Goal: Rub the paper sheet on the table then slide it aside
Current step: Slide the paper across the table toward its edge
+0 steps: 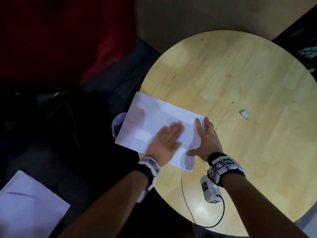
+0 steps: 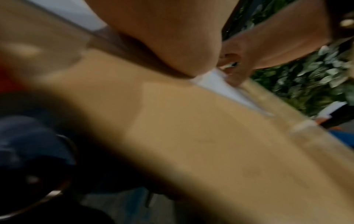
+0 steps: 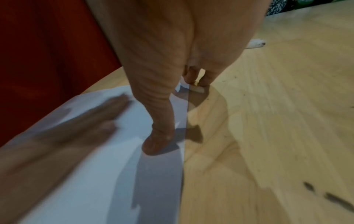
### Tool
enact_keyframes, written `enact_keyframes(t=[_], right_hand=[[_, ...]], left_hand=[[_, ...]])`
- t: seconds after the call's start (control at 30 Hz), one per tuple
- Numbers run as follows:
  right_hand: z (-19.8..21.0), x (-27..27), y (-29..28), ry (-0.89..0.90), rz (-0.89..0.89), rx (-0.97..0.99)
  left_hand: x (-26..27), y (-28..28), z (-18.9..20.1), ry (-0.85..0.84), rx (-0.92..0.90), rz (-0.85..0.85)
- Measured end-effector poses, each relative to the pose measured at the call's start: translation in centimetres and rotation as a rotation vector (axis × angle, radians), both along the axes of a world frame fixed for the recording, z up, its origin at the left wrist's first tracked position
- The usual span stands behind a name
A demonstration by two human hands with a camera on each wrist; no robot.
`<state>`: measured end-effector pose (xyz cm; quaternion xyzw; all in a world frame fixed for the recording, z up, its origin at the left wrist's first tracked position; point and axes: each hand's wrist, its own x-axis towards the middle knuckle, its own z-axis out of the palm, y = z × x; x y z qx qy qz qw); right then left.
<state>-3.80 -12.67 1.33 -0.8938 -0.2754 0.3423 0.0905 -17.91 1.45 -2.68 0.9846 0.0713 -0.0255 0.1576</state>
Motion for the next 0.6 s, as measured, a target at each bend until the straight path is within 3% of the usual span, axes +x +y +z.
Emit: enact_keyframes(t=[0.1, 0.13, 0.17, 0.2, 0.27, 0.33, 0.4, 0.43, 0.53, 0.6], right_hand=[[0.1, -0.1, 0.2, 0.001, -0.005, -0.007], [0.0, -0.1, 0.2, -0.003, -0.007, -0.004], [0.1, -0.1, 0.3, -0.006, -0.006, -0.009], [0.1, -0.1, 0.4, -0.009, -0.001, -0.019], [0.2, 0.0, 0.4, -0.019, 0.014, -0.035], [0.3, 0.1, 0.3, -0.026, 0.037, -0.049], [0.3, 0.2, 0.2, -0.034, 0.051, -0.053], [0.2, 0.2, 0.1, -0.035, 0.054, -0.051], [0.1, 0.2, -0.1, -0.029, 0.051, -0.032], [0.0, 0.2, -0.1, -0.028, 0.048, -0.029]], left_hand=[[-4.0, 7.6, -1.5, -0.013, 0.369, 0.285], [-4.8, 10.1, -1.4, -0.004, 0.318, 0.445], [-5.1, 11.6, -0.7, -0.026, 0.149, 0.615], [-4.3, 12.0, 0.3, -0.047, 0.055, 0.697], [-1.8, 9.2, 1.4, -0.083, 0.023, 0.647], [0.3, 3.6, 1.8, -0.136, 0.062, 0.346], [0.2, -0.5, 1.3, -0.084, 0.032, 0.019], [-0.5, -0.7, 0.5, -0.043, 0.034, -0.048], [-3.3, 4.7, -0.7, 0.010, 0.202, 0.076], [-5.4, 9.7, -0.9, 0.095, 0.307, 0.375]])
